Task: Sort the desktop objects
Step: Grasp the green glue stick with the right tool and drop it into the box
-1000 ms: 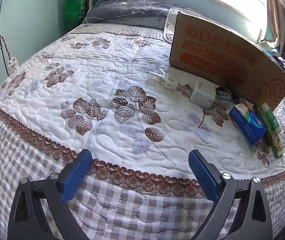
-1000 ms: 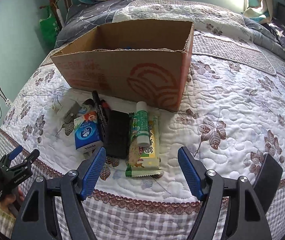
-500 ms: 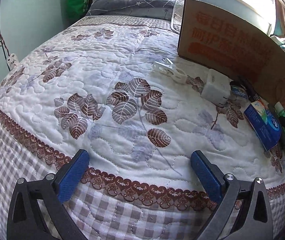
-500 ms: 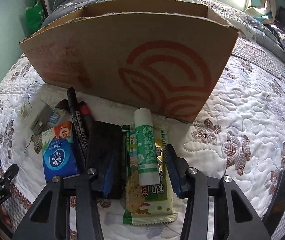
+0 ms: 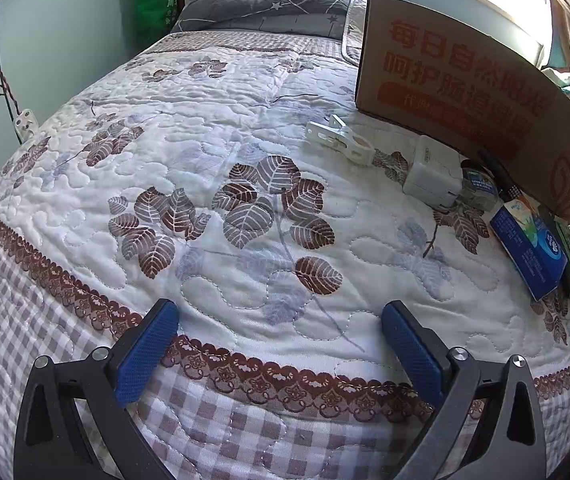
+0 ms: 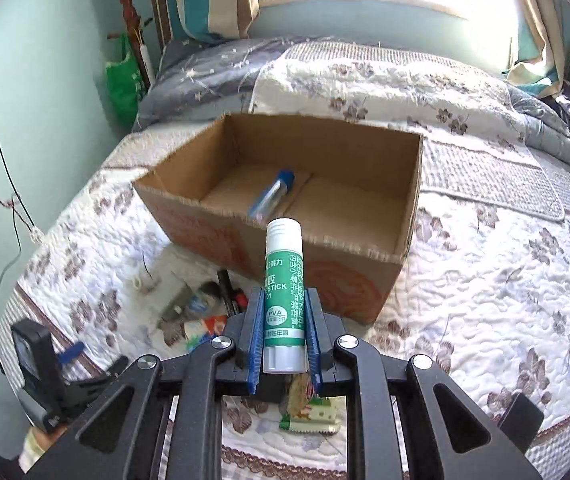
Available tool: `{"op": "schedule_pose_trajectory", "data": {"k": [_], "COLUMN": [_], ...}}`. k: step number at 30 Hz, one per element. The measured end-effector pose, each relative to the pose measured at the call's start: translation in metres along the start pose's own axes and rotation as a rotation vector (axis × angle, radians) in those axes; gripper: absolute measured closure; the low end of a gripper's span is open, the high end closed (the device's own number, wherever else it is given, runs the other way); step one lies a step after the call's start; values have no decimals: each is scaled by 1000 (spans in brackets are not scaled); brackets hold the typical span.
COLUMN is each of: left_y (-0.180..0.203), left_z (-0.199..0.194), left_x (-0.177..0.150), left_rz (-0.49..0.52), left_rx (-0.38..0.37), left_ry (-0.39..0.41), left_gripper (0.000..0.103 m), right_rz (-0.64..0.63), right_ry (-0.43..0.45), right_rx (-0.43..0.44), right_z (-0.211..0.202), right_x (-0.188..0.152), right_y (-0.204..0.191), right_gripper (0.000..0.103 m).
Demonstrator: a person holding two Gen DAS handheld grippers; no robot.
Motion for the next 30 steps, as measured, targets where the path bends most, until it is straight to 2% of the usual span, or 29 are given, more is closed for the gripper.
{"op": "schedule_pose_trajectory", "data": {"k": [4, 8, 10, 14, 19, 23, 26, 27, 28, 30], "left_y": [0, 1, 1, 1, 2, 1, 1, 1, 1, 1], "left_z": [1, 1, 1, 1, 1, 2, 2, 2, 2, 2], "left_x": [0, 0, 0, 0, 0, 0, 0, 0, 1, 1], "left_rz": [1, 0, 1, 1, 1, 2, 2, 2, 2, 2], "left_rx": [1, 0, 1, 1, 1, 4, 4, 4, 4, 4], "left_ry": [-2, -1, -1, -1, -1, -2, -2, -2, -2, -2], "left_gripper": [0, 0, 0, 0, 0, 0, 0, 0, 0, 0], "right_rz": [-10, 31, 68, 150, 154, 179, 188, 189, 182, 164], "right_ry": [28, -59, -120, -253, -370, -416, -367, -336, -303, -248], "right_rx": [-45, -97, -100, -114, -155, -170, -164, -161, -153, -137], "right_z": [25, 85, 117, 179, 229, 241, 231, 222, 211, 184], "right_x": [70, 103, 98, 62, 27, 13, 23, 30, 38, 53], "right_y": [9, 17, 23, 26, 19, 19, 20, 20, 19, 15], "right_gripper": [84, 84, 84, 84, 84, 84, 83, 76, 65, 55]}}
Point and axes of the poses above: each gripper's, at about its wrist camera, not at the fingertips, and z roughly the way its jaws point, y to its right, x to its top, the point moved 5 cm from there along z, roughly the way its jaws point, and after that the axes turned 12 degrees about y, right-handed, at the moved point
